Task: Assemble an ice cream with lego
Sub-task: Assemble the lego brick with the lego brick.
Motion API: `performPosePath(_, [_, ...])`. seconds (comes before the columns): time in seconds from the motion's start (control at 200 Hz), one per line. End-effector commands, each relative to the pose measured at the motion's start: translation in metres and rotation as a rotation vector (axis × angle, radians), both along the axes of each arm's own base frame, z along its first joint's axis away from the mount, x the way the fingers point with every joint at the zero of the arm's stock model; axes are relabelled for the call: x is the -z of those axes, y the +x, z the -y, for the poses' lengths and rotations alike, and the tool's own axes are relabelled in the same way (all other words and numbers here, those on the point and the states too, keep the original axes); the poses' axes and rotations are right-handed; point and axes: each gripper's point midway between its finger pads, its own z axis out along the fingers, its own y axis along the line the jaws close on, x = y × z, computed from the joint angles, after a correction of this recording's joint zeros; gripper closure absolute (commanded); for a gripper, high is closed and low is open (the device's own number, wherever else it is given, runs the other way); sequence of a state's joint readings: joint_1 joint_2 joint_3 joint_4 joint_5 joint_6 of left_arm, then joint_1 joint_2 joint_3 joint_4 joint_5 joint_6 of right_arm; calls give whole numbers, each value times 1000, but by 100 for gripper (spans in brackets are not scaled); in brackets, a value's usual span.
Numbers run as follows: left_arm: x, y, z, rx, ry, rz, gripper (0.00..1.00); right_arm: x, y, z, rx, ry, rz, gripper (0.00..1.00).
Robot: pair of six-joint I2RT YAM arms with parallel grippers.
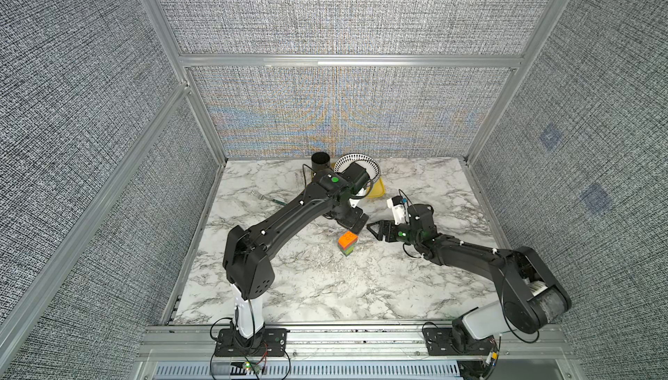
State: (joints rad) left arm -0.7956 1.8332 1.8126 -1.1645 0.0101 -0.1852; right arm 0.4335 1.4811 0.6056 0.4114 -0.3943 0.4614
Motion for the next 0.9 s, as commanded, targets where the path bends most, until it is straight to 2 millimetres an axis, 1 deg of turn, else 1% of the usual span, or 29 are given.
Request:
performPosePath(0.0, [-14,-2,-10,-38,-54,24,4,-17,2,-5,-14,-1,131,19])
performPosePath(0.04, [-18,-3,-19,-51,-51,44,4,-17,-2,-6,-26,-8,149,20])
performPosePath(0.12, [-28,-6,-42,-92,-34,119,4,-13,-17,-12,-65,-4,159,22])
performPosePath(0.19, [-40,-9,-65,-139,-39,207,3,-7,-41,-20,-111,-6,189,23])
performPosePath(0.22, [-40,-12,-75,-164,-39,238,2,-5,-50,-23,-120,-22,217,23])
performPosePath(0.23, [-44,-11,-78,-174,-46,259,2,-4,-53,-24,-123,-30,225,23])
performPosePath(0.295, [-44,-11,-100,-234,-47,356,0,4,-72,-31,-149,-87,289,24])
performPosePath(0.3, [-47,-11,-102,-240,-56,372,0,4,-73,-31,-150,-91,294,24])
performPosePath(0.31, [-47,-11,-105,-249,-58,388,0,6,-76,-33,-160,-101,300,24])
performPosePath(0.37, [-48,-10,-125,-308,-72,482,0,16,-86,-38,-186,-143,331,24])
performPosePath(0.435, [-50,-10,-140,-357,-88,533,0,17,-95,-46,-224,-148,384,24])
performPosePath(0.515, [-62,-11,-146,-374,-92,562,0,10,-106,-55,-266,-134,488,26])
performPosePath(0.581, [-65,-12,-145,-371,-111,570,0,9,-103,-59,-257,-143,531,28])
performPosePath(0.626, [-65,-14,-144,-367,-125,568,0,13,-97,-62,-252,-162,535,32])
performPosePath(0.696, [-65,-15,-142,-359,-135,559,0,18,-89,-68,-243,-180,548,43])
performPosePath(0.756, [-66,-15,-143,-359,-137,561,0,19,-85,-69,-221,-167,567,44])
performPosePath(0.761, [-67,-15,-143,-359,-137,562,0,16,-84,-70,-217,-158,576,44])
performPosePath(0.776, [-67,-16,-143,-359,-139,562,0,18,-84,-70,-216,-160,576,44])
performPosePath(0.811, [-67,-16,-142,-360,-142,560,0,16,-82,-72,-209,-145,595,43])
performPosePath(0.891, [-67,-17,-141,-356,-155,554,0,21,-80,-78,-225,-142,599,43])
